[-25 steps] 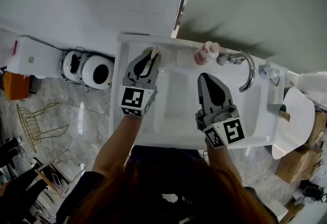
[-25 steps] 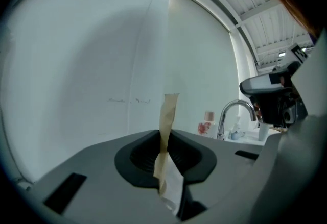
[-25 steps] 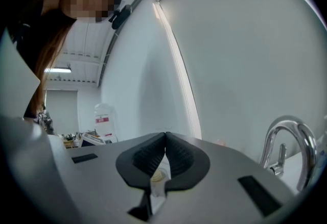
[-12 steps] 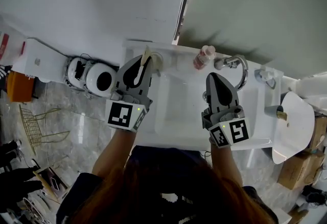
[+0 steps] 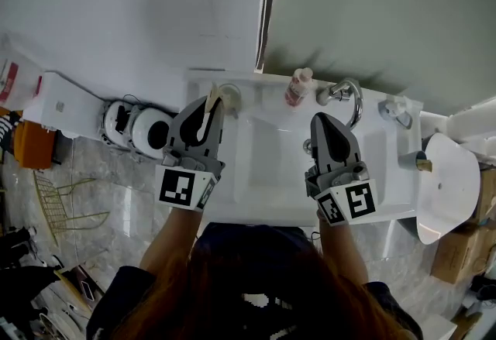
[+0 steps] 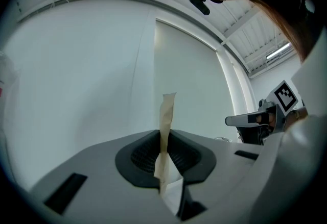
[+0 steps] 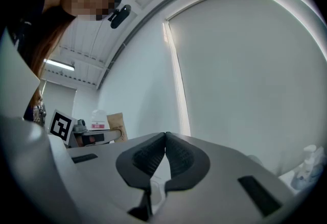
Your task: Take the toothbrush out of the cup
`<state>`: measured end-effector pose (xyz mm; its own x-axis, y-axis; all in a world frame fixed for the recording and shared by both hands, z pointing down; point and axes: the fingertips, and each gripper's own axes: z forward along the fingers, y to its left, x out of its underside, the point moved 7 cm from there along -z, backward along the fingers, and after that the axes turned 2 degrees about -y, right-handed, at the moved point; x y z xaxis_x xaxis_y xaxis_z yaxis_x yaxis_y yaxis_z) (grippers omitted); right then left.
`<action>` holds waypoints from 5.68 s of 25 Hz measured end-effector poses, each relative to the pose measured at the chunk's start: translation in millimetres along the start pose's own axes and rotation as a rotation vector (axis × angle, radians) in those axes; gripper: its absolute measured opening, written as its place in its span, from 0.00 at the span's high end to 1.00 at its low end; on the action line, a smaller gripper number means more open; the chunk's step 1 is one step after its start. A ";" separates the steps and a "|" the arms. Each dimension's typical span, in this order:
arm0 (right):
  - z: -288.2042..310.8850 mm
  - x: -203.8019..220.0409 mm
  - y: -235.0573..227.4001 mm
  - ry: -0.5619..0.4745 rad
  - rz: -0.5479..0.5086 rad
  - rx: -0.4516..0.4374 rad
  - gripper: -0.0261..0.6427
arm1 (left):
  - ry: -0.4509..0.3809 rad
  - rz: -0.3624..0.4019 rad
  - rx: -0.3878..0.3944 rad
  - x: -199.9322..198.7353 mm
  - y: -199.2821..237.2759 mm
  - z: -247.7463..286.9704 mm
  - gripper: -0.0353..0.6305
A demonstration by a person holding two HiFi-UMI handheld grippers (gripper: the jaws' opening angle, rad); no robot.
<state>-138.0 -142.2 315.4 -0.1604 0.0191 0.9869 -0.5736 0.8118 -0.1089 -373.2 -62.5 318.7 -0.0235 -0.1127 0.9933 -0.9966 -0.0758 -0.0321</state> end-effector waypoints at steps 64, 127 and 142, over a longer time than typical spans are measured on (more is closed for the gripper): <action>-364.5 -48.4 -293.2 0.051 -0.120 0.512 0.94 | -0.022 -0.095 0.432 32.8 -407.0 127.1 0.86; -369.2 -83.6 -367.4 0.107 -0.165 0.335 0.88 | 0.025 -0.033 0.370 26.7 -478.8 159.7 0.86; -348.9 -83.6 -322.2 0.112 -0.174 0.211 0.88 | -0.030 -0.013 0.277 2.5 -465.6 128.2 0.86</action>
<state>340.5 -201.7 309.6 0.0378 -0.0363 0.9986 -0.7408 0.6697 0.0524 100.9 -154.5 322.0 -0.0041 -0.1393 0.9902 -0.9372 -0.3449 -0.0524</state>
